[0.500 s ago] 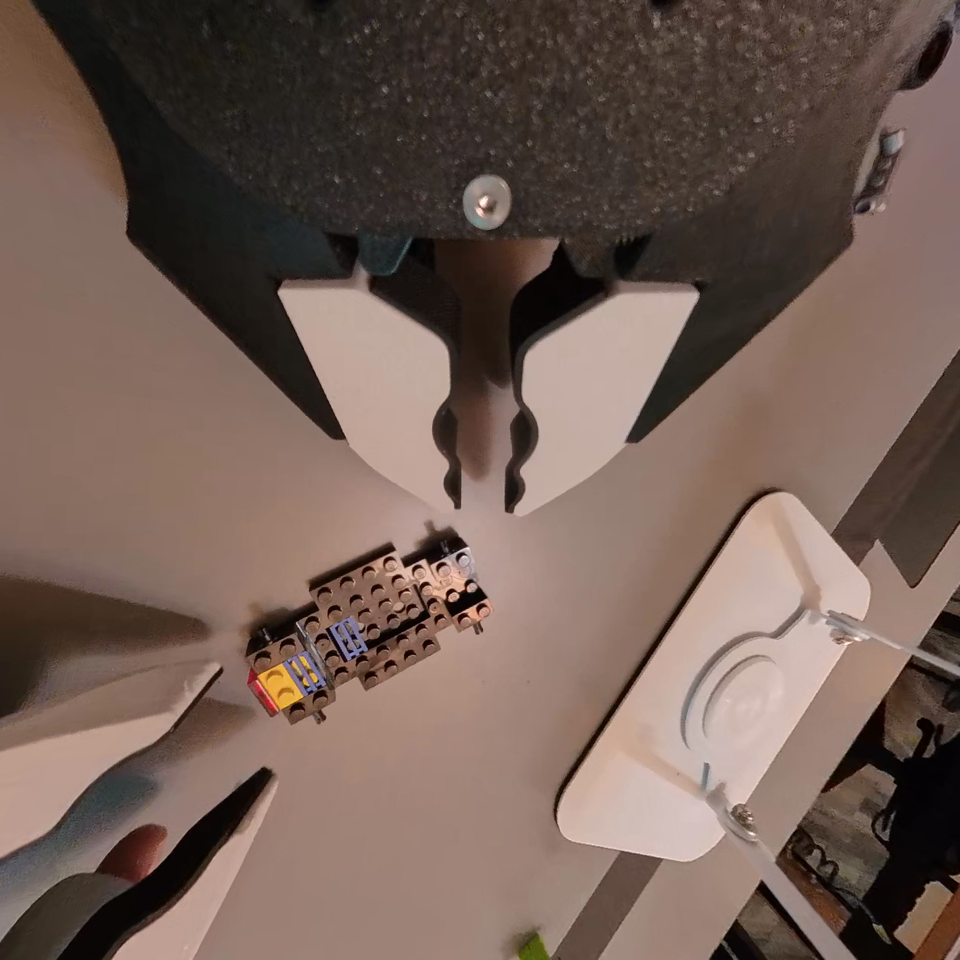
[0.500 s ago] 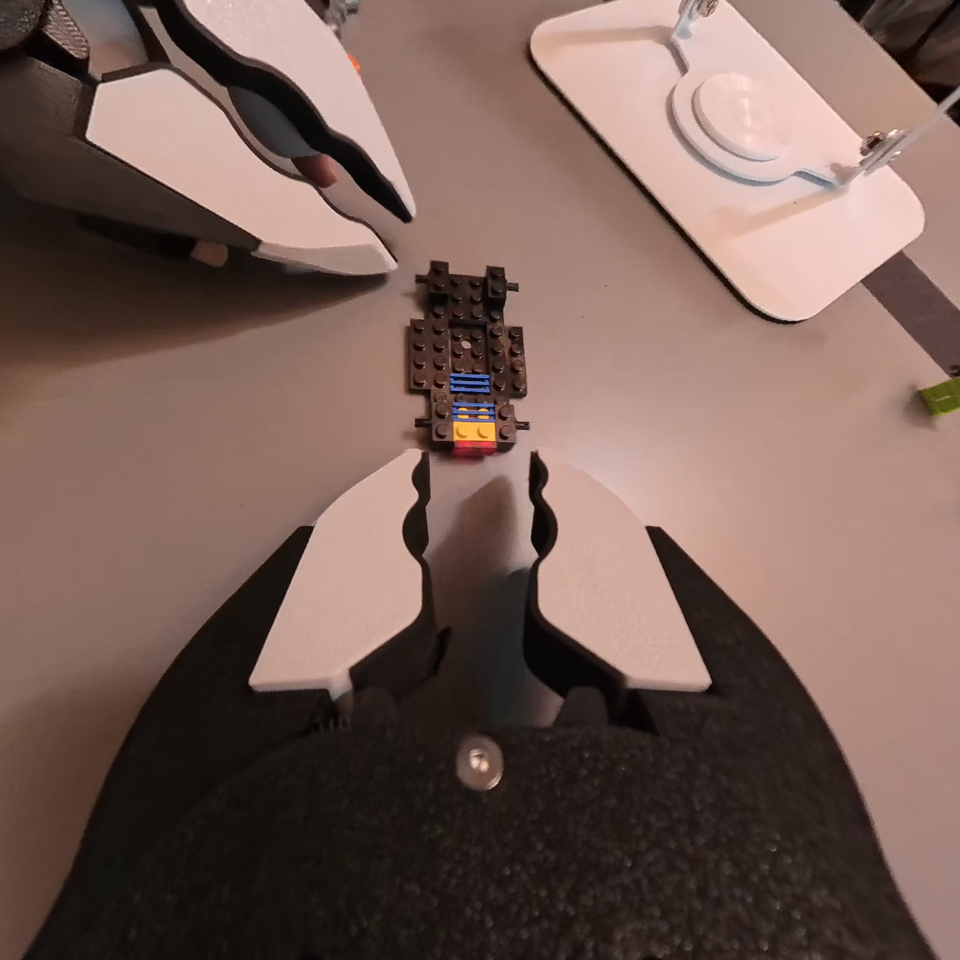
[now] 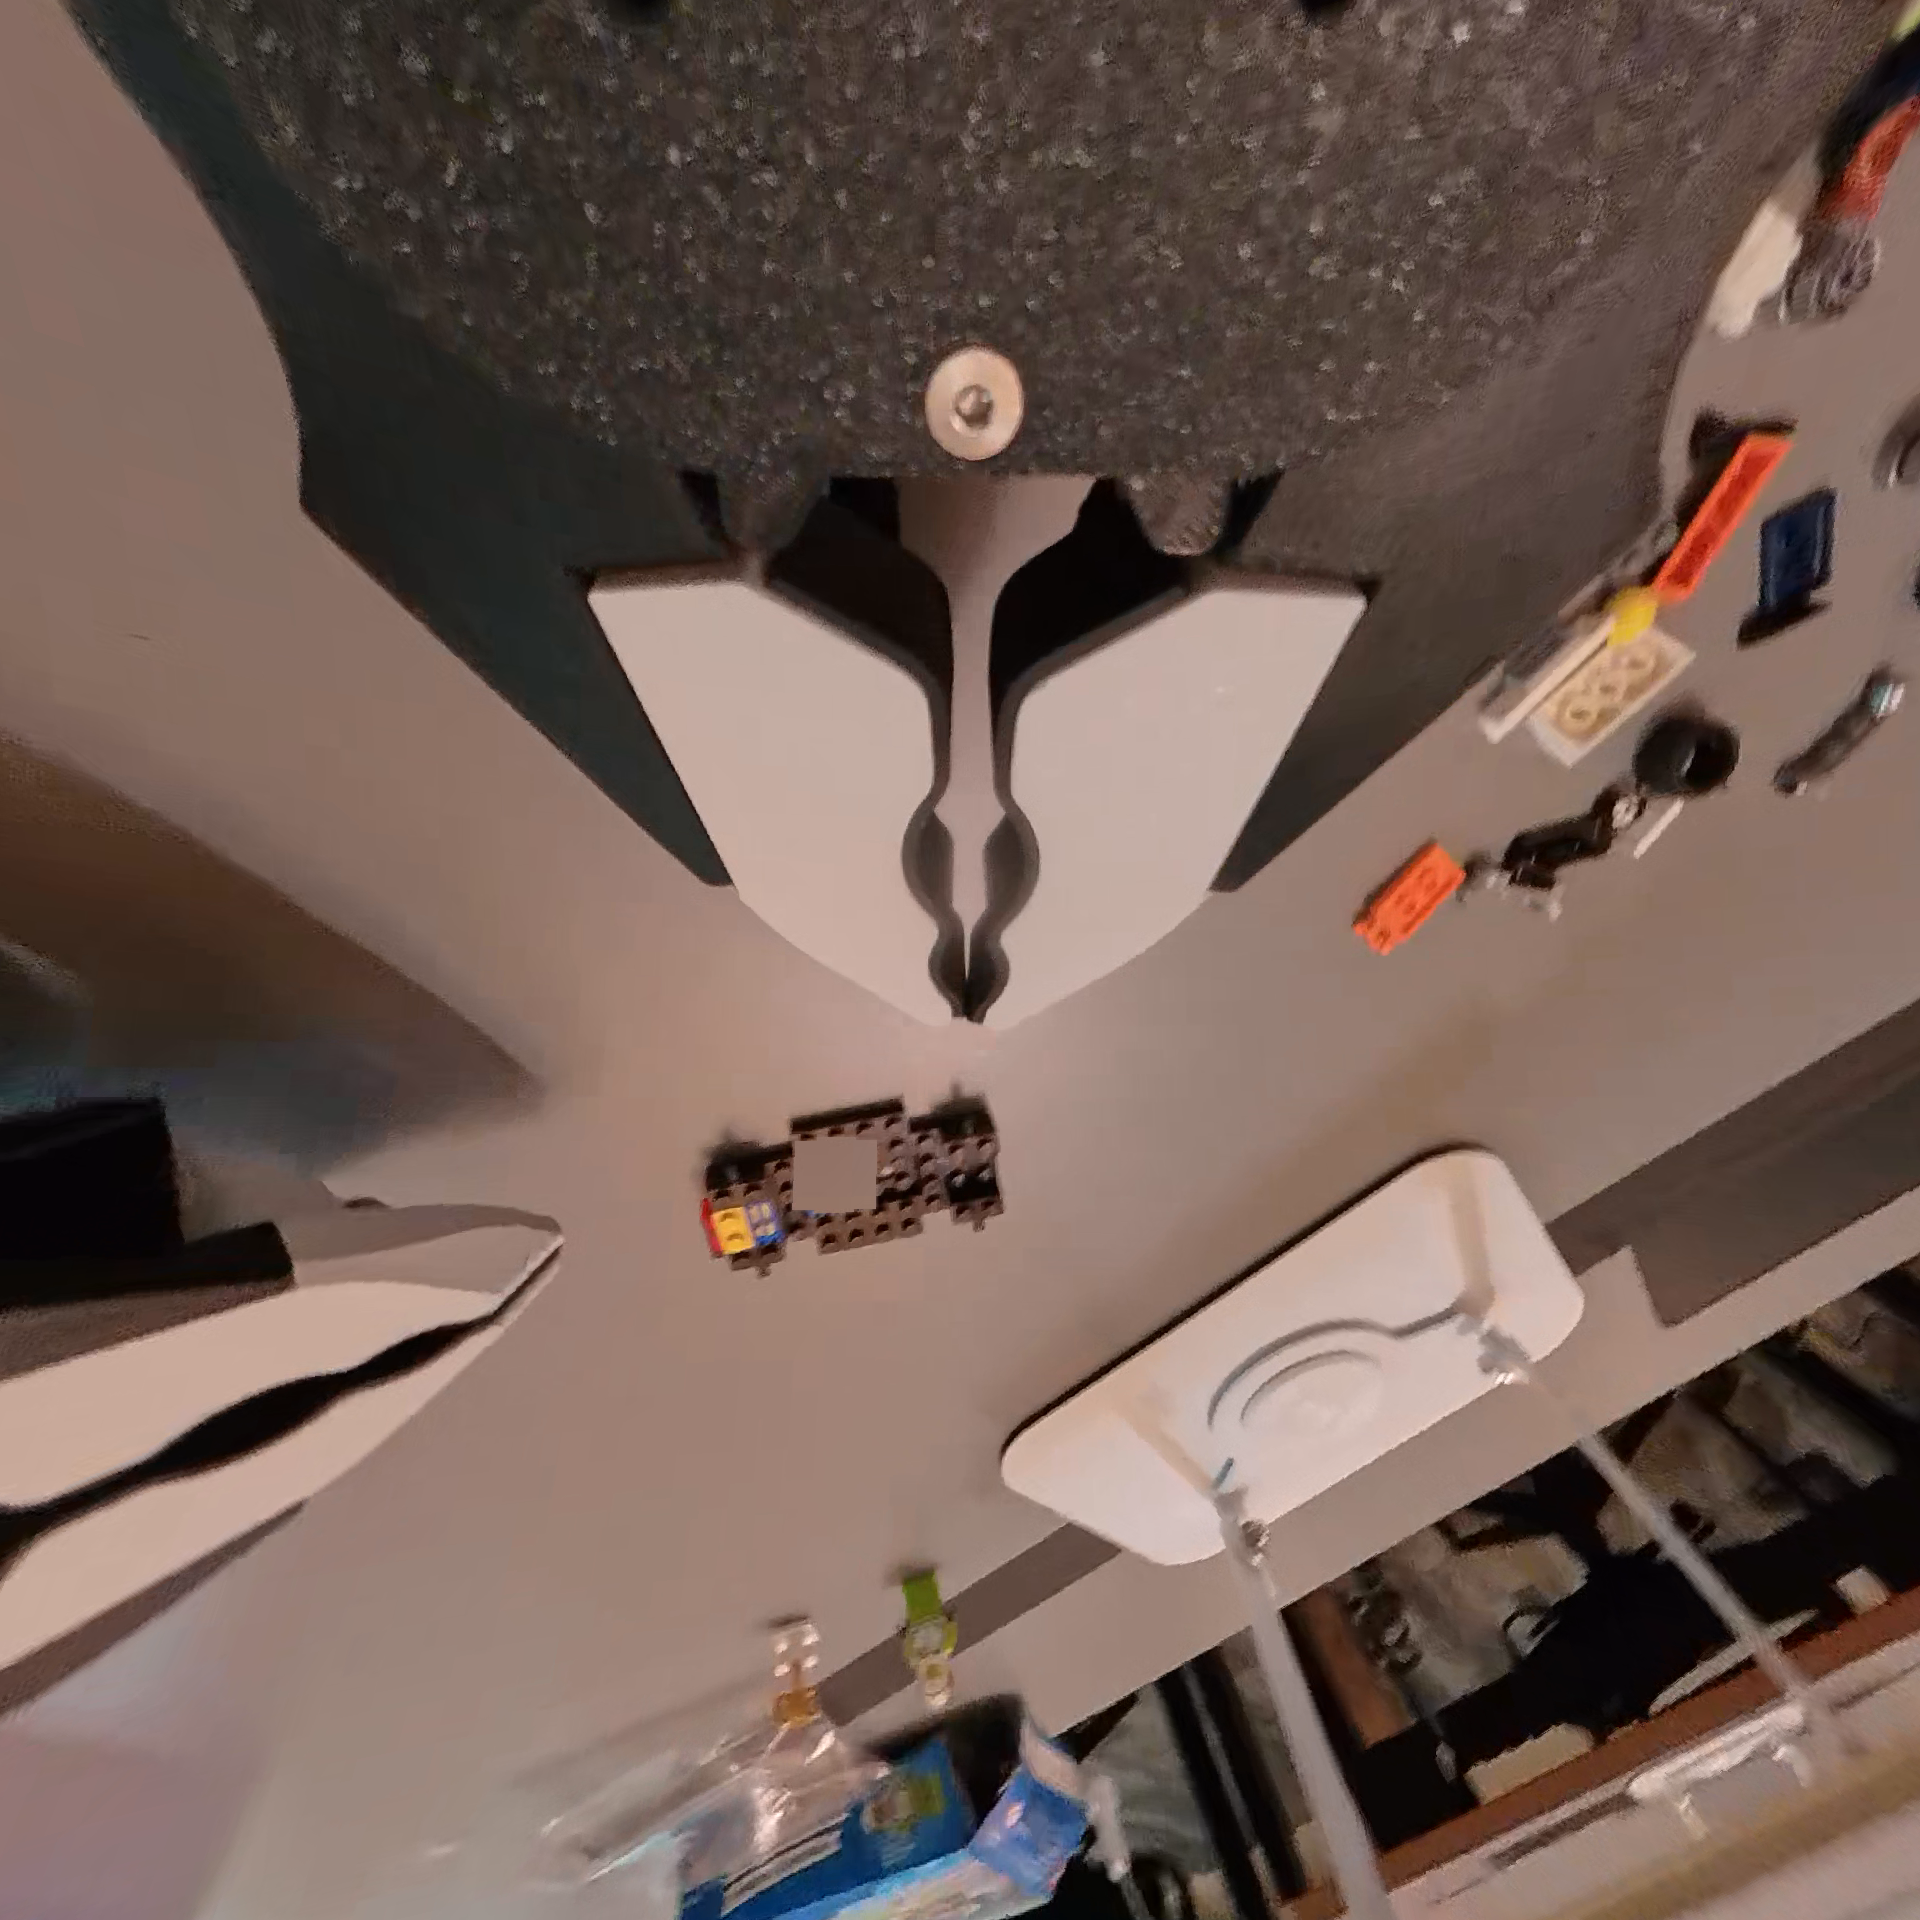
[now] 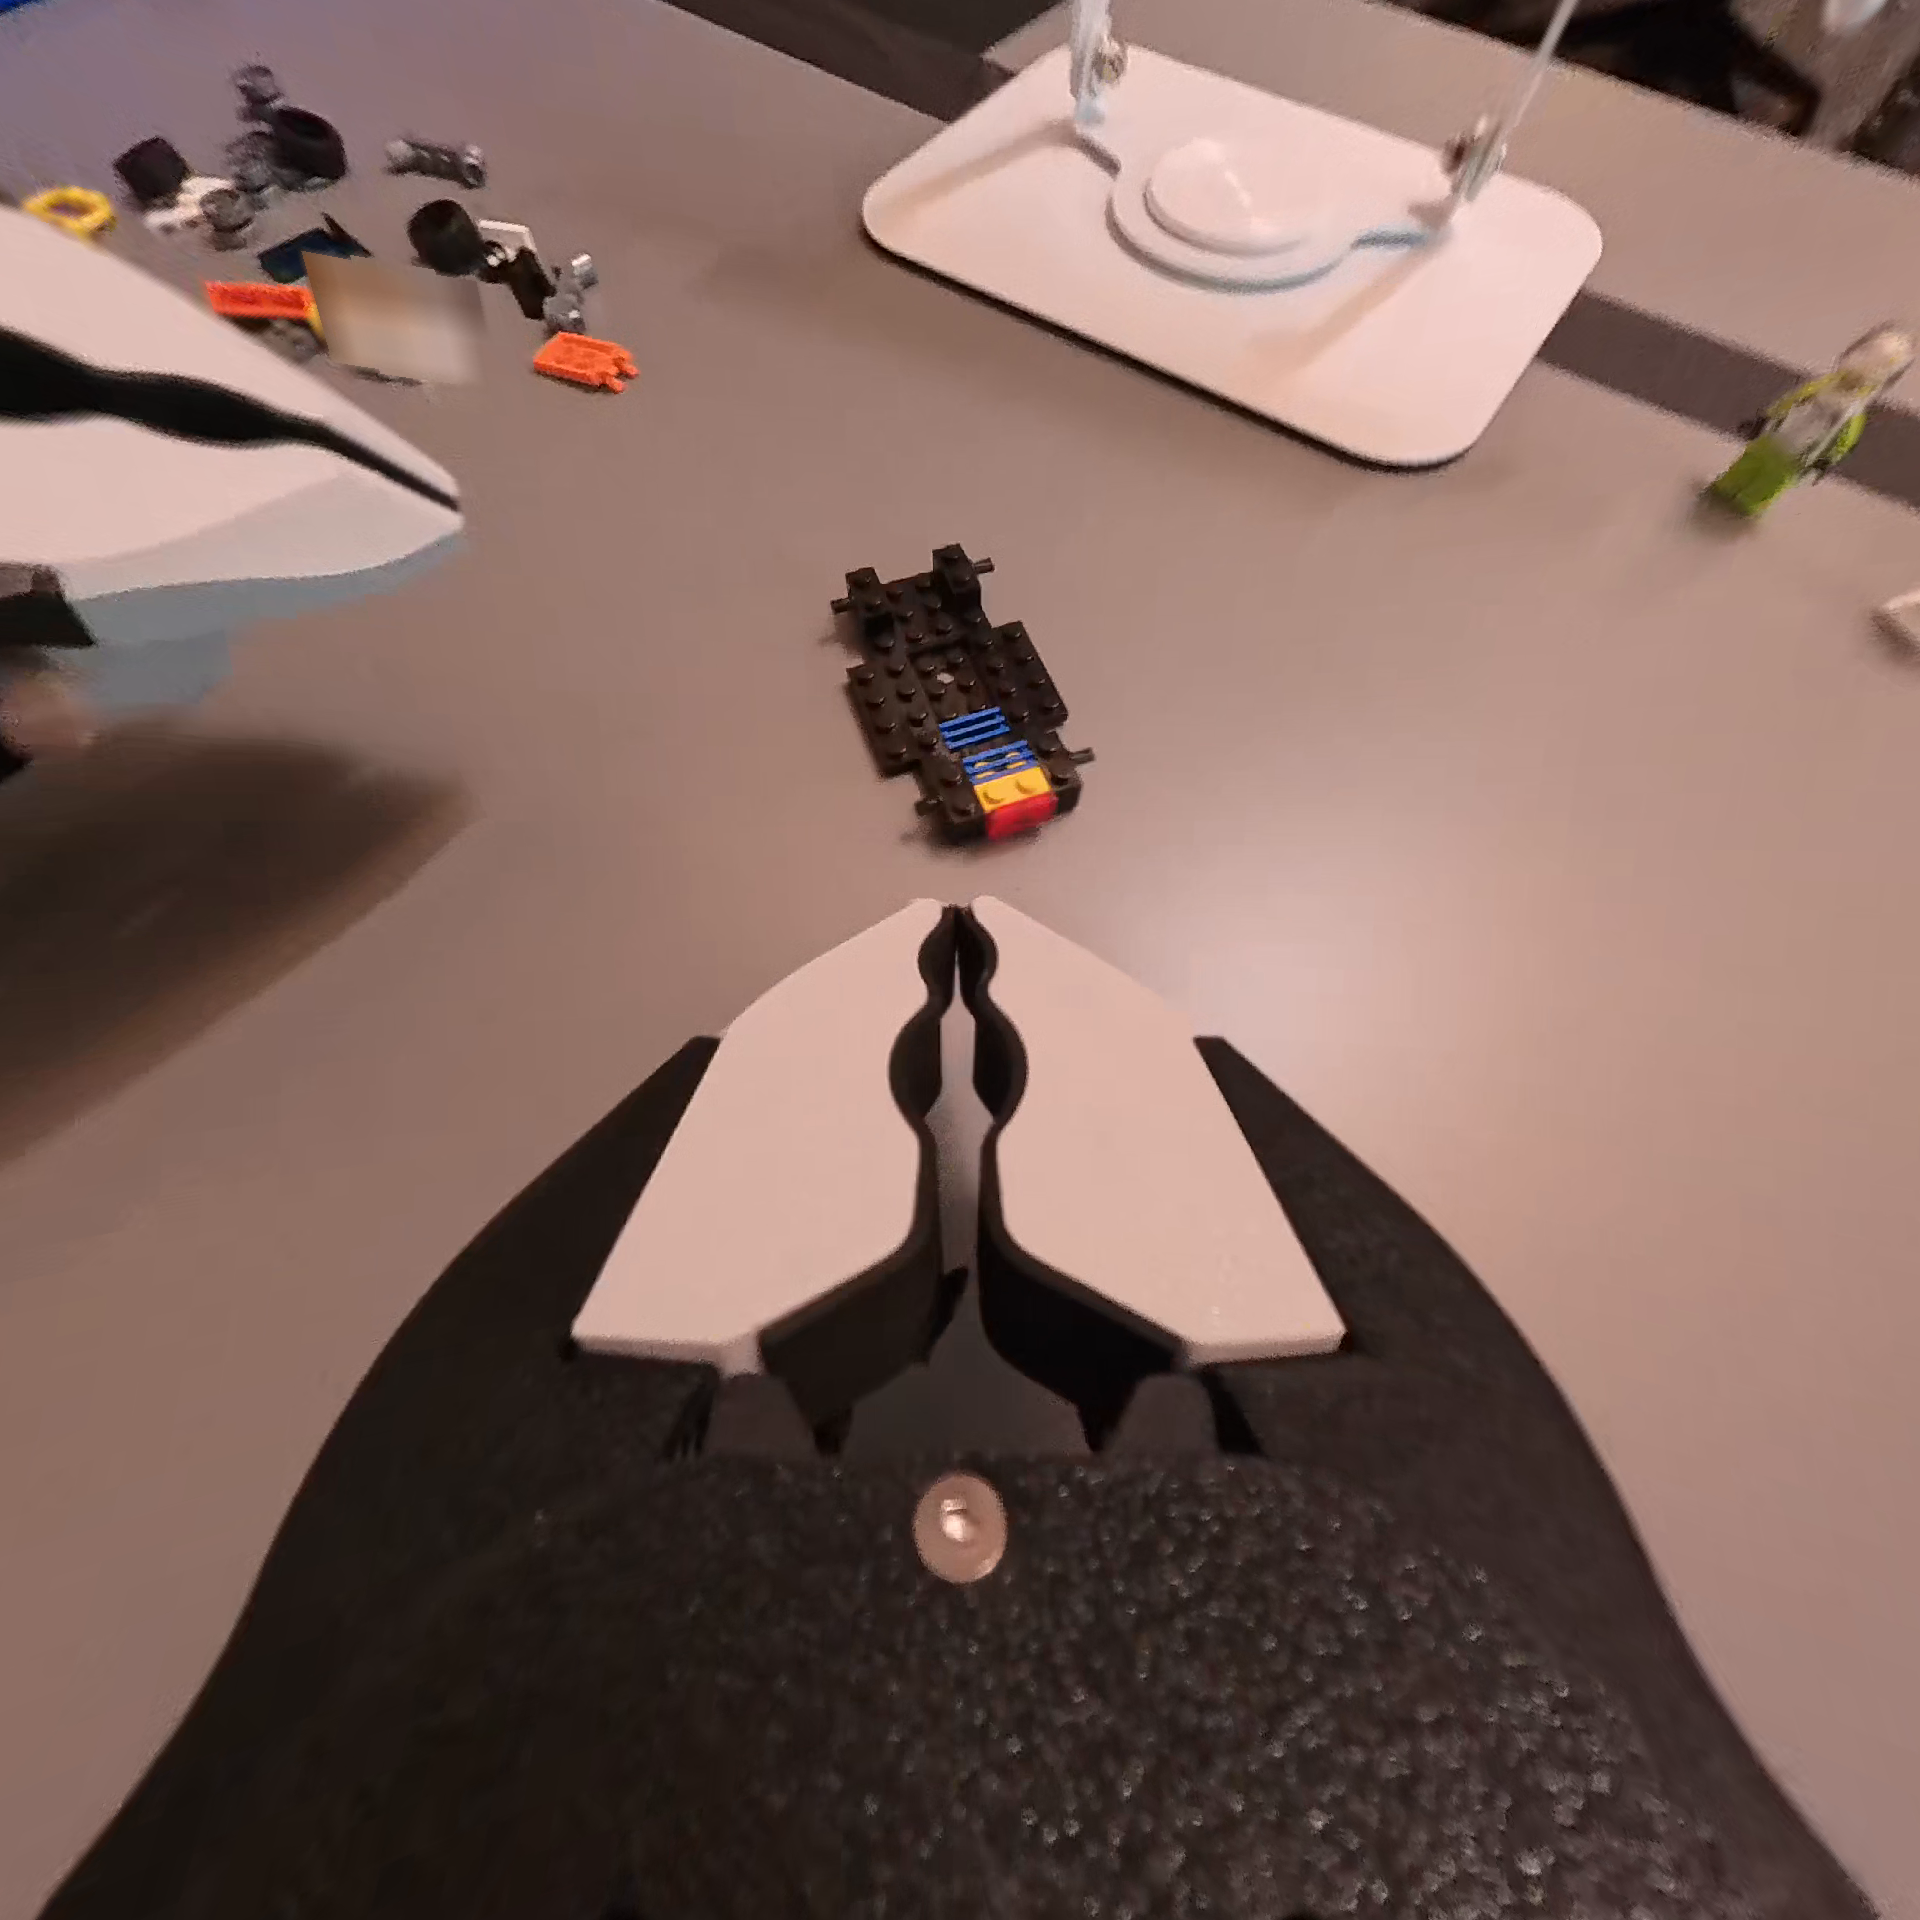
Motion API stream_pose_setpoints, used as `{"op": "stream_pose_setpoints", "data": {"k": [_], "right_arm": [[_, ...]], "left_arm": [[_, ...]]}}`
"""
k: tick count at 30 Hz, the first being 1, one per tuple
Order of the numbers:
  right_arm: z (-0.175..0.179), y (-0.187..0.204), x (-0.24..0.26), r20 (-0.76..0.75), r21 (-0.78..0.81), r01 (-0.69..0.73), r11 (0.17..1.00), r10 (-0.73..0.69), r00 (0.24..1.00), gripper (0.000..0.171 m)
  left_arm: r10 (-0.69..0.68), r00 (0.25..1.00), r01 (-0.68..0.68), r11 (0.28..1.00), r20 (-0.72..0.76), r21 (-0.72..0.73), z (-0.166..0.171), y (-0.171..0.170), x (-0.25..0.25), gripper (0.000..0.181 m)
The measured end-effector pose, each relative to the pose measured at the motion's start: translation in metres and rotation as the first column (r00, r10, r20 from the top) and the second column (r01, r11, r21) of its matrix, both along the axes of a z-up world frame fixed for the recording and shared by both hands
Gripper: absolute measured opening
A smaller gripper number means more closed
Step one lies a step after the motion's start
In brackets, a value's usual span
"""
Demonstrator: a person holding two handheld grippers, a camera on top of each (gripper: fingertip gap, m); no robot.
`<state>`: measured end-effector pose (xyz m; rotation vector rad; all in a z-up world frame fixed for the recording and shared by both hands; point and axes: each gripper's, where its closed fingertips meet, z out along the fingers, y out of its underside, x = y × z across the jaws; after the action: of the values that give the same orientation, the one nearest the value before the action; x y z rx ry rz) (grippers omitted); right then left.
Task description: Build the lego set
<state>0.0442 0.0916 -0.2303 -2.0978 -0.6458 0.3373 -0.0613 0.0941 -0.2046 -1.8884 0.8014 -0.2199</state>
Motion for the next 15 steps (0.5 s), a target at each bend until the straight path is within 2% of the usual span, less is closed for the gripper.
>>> {"op": "stream_pose_setpoints", "data": {"k": [3, 7, 15], "right_arm": [[-0.009, 0.004, -0.012, 0.025, -0.011, 0.07, 0.997, -0.07, 0.997, 0.0], [-0.014, 0.008, -0.023, 0.044, -0.007, 0.114, 0.993, -0.113, 0.993, 0.0], [-0.014, 0.011, -0.022, 0.056, 0.017, 0.128, 0.992, -0.129, 0.99, 0.0]], "left_arm": [[0.079, 0.996, -0.077, 0.996, 0.033, -0.036, -0.006, 0.002, -0.014, 0.0], [0.115, 0.992, -0.111, 0.992, 0.055, -0.061, -0.013, 0.01, -0.026, 0.0], [0.1, 0.993, -0.094, 0.991, 0.056, -0.095, -0.023, 0.013, -0.024, 0.0]]}}
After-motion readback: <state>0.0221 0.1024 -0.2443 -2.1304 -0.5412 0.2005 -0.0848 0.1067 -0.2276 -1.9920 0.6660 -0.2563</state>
